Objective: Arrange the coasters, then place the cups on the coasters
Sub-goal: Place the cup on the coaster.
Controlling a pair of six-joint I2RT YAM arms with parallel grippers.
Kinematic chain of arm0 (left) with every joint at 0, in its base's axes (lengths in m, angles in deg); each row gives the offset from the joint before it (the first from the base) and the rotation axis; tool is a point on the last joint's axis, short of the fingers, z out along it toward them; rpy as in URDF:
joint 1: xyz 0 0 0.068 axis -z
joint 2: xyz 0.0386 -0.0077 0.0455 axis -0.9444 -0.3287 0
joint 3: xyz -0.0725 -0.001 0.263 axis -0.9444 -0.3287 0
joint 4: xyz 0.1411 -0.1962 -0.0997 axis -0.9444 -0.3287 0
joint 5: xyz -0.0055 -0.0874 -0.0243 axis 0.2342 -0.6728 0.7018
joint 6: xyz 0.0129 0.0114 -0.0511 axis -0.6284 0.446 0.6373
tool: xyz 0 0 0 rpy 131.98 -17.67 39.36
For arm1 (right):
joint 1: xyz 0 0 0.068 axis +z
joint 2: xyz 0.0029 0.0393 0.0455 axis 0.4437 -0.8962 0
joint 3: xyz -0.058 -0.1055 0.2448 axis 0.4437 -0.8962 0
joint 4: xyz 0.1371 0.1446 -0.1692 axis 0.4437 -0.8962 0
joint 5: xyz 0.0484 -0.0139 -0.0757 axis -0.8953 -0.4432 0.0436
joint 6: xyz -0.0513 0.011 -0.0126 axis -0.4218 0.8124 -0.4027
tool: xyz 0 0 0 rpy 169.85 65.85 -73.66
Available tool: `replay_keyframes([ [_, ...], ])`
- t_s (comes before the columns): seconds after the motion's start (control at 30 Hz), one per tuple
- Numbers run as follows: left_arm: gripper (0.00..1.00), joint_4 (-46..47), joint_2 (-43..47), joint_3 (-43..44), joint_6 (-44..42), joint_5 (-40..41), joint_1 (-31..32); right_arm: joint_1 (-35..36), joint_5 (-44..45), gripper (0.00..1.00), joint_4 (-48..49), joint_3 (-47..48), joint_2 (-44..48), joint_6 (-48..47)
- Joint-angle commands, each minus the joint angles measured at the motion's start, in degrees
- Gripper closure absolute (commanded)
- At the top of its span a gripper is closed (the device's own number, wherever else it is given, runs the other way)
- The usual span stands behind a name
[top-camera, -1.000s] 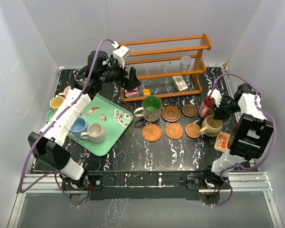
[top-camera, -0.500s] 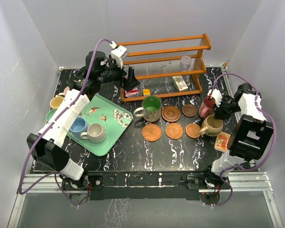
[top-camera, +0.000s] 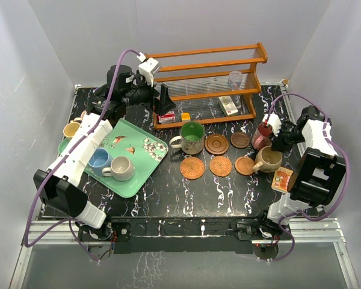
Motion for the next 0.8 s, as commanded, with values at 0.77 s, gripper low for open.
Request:
replay_keyframes([
  [0.77,0.01,1.8,4.2,-1.3,1.4,-3.3,-1.8,0.1,-1.4,0.71,0.5,1.8,3.1,0.0],
])
